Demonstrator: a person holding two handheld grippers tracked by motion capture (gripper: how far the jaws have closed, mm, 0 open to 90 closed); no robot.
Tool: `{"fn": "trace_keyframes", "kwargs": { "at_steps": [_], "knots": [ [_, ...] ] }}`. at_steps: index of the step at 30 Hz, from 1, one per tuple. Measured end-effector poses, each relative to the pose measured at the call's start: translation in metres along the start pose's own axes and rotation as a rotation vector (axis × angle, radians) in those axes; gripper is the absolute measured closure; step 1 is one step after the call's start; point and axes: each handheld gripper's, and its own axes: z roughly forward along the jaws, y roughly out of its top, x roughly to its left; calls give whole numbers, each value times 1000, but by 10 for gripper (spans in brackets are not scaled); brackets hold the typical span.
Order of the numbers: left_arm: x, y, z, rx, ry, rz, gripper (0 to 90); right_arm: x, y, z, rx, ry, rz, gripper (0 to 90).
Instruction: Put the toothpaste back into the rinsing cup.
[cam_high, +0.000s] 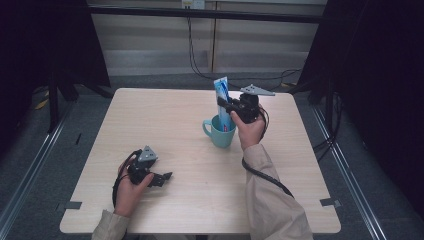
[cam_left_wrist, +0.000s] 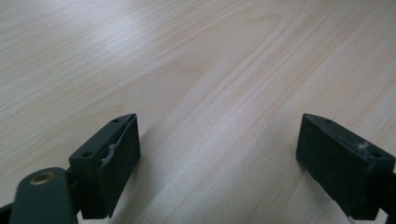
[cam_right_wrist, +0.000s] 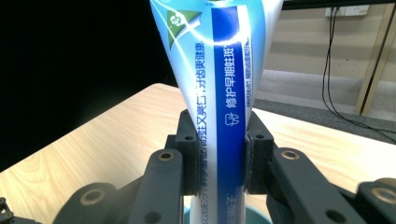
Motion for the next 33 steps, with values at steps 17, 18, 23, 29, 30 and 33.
{"fn": "trace_keyframes", "kwargs": {
  "at_steps": [17, 18, 23, 29, 30, 33],
  "knots": [
    [0, 0, 0, 2, 4, 3, 135, -3, -22, 0, 16, -4, 4, 722],
    [0, 0, -1, 4, 4, 6, 135, -3, -23, 0, 21, -3, 4, 722],
    [0, 0, -1, 3, 2, 3, 135, -3, -27, 1, 25, -6, 9, 720],
    [0, 0, -1, 2, 0, 3, 135, -3, -33, 1, 36, -5, 11, 716],
    [0, 0, -1, 2, 0, 4, 135, -3, -34, 2, 33, -7, 12, 715],
    [0, 0, -1, 2, 0, 4, 135, -3, -34, 2, 35, -8, 7, 715]
  ]
}}
